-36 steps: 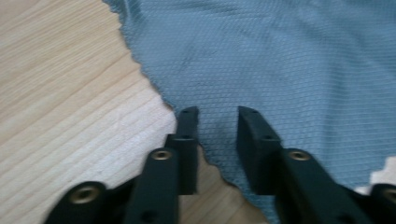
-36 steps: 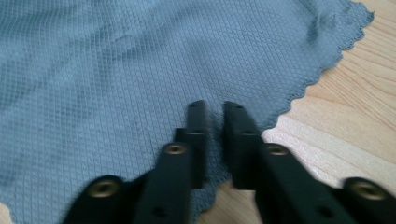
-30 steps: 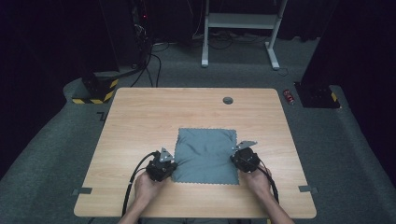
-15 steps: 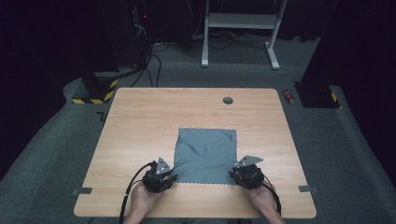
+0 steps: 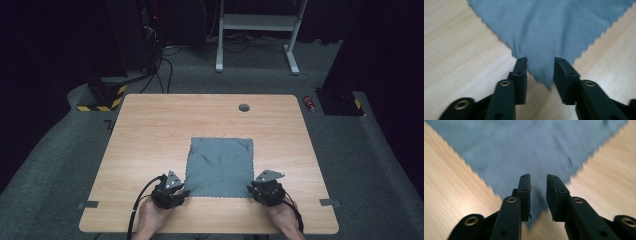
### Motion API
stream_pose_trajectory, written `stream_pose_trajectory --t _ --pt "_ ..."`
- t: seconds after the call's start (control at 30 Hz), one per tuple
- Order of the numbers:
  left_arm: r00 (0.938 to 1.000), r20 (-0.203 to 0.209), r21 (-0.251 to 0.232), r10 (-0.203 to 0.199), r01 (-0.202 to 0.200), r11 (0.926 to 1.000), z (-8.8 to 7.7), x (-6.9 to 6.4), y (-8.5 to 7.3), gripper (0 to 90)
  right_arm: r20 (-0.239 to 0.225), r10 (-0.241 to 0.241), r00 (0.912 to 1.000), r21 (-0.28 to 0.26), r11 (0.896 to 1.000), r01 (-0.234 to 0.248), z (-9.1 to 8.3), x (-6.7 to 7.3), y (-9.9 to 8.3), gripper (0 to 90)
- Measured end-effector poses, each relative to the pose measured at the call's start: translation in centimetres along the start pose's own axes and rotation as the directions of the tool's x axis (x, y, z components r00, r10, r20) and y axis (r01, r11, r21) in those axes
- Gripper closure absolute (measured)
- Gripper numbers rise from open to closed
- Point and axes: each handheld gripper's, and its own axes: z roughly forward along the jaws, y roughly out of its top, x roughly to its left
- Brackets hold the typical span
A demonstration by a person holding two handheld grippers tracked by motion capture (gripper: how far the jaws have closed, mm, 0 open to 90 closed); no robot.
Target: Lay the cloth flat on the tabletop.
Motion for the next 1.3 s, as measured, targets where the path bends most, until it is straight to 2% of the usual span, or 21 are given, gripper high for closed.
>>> stream_pose_trajectory --t 0.07,0.17,0.33,0.5,0.57,0.7,0.83,1.13,1.3 --pt "1.0 -0.008 -0.012 0.002 -0.002 0.9999 0.5 0.2 0.7 55.1 -0.017 -0.019 0.9997 -0.014 1.0 0.019 0.8 0.5 1.1 70.0" --pt "0.9997 -0.014 -0.03 -0.018 0.018 0.9994 1.6 0.6 1.6 52.2 -0.046 -0.023 0.9987 -0.023 0.999 0.022 2.4 1.3 2.5 66.8" --pt "0.9982 -0.034 -0.057 -0.05 0.048 0.9972 2.9 1.1 2.3 51.3 -0.066 -0.021 0.9976 -0.024 1.0 0.02 4.3 2.2 3.6 64.6" --pt "0.9963 -0.051 -0.035 -0.068 0.067 0.9972 4.3 1.5 2.9 48.6 -0.085 -0.013 0.9963 -0.033 0.999 0.011 5.3 3.0 4.3 60.9" --pt "0.9957 -0.061 -0.027 -0.071 0.069 0.9972 4.5 1.5 2.9 48.1 -0.086 -0.026 0.996 -0.033 0.999 0.024 5.6 3.3 4.4 59.7" --pt "0.9957 -0.062 -0.028 -0.069 0.067 0.9974 4.4 1.7 2.6 47.2 -0.085 -0.032 0.9958 -0.025 0.999 0.03 5.4 3.5 4.3 58.4" --pt "0.9955 -0.064 -0.038 -0.07 0.067 0.997 4.3 1.6 2.3 46.1 -0.07 -0.072 0.9949 -0.027 0.997 0.07 5.1 3.7 3.9 57.7" --pt "0.9944 -0.072 -0.067 -0.077 0.072 0.9952 3.4 0.8 1.0 45.6 -0.09 -0.083 0.9924 -0.042 0.996 0.08 4.0 3.1 2.4 58.1" --pt "0.9936 -0.073 -0.085 -0.086 0.08 0.9932 3.3 0.5 0.6 45.6 -0.096 -0.091 0.9912 -0.072 0.994 0.085 3.9 3.1 1.9 58.4"
